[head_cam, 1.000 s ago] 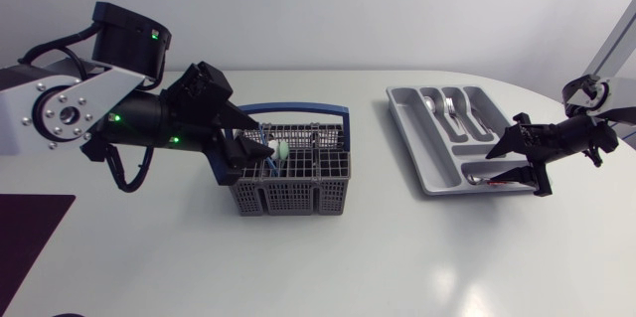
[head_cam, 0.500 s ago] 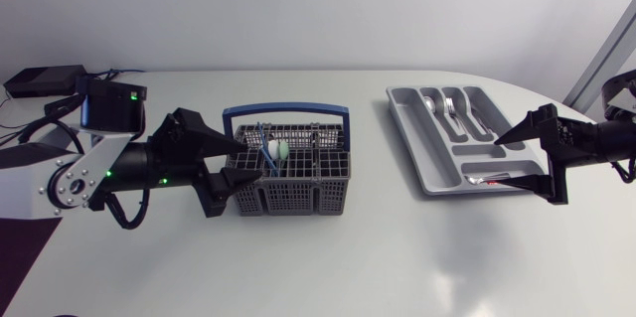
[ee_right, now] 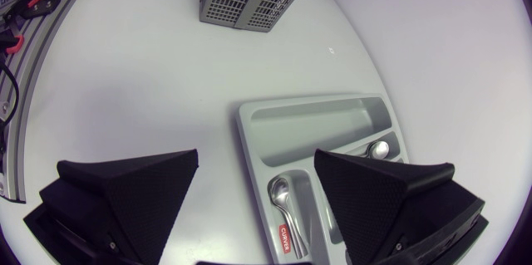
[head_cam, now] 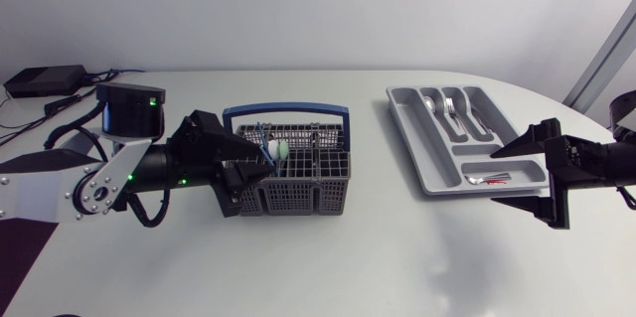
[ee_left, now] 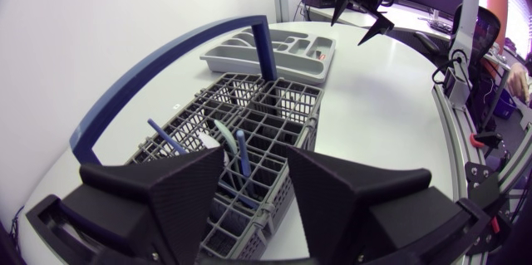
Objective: Unload the cutlery basket into the drawer organizer.
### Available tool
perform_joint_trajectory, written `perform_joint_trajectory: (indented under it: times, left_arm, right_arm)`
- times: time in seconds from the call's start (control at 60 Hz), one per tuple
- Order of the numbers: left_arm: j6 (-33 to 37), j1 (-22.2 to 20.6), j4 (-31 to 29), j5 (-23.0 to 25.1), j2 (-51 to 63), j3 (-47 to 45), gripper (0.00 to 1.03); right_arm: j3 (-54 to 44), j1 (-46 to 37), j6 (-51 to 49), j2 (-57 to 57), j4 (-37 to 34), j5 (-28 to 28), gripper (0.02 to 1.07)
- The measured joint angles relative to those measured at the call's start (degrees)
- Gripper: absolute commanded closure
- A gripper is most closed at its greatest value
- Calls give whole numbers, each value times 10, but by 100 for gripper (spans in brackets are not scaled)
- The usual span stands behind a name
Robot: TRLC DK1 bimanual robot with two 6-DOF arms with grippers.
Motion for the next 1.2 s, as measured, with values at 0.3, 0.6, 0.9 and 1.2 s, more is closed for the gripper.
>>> perform_joint_trajectory:
  times: [0.3,0.6,0.9,1.2]
  left_arm:
    - [0,0,2,0,9,3,89]
    - [-11,-1,2,11,10,14,93]
    - [-13,-1,-18,23,-4,17,93]
    - [-14,18,-108,34,-91,47,93]
  right_arm:
    - [-13,0,0,-3,0,-7,6]
    - [-23,0,0,-25,0,-9,6]
    - [-34,0,0,-40,-2,-10,6]
    - [-49,13,12,-106,-21,-33,6]
